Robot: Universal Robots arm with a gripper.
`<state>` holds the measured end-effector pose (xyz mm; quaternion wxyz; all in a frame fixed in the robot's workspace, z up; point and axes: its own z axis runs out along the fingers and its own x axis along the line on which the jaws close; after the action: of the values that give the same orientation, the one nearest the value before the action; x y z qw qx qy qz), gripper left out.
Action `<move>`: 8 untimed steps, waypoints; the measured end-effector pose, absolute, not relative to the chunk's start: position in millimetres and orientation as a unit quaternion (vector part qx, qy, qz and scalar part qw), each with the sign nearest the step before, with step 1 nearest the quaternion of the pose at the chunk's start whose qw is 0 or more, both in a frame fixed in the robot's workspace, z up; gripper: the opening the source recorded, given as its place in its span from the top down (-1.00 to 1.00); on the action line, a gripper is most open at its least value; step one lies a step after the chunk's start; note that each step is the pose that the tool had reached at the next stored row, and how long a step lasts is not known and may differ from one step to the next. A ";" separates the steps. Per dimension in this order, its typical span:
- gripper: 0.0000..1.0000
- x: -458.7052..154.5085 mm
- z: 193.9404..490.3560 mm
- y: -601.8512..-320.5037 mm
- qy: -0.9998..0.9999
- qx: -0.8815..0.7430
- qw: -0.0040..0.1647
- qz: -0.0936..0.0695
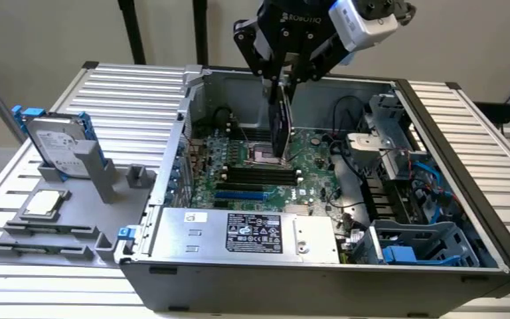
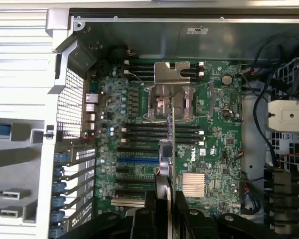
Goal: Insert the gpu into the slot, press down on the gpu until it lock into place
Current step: 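Insert the gpu into the slot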
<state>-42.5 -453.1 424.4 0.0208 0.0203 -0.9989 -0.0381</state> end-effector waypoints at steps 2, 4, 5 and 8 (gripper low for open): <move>0.47 -42.5 424.5 -453.1 -0.998 0.039 0.021 -0.038; 0.47 -42.5 424.5 -453.1 -0.997 0.057 0.022 -0.037; 0.47 -42.5 424.5 -453.1 -0.997 0.066 0.022 -0.037; 0.47 -42.5 424.5 -453.1 -0.995 0.093 0.023 -0.036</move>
<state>-42.5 -453.1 424.5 0.0234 0.0927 -0.9948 -0.0364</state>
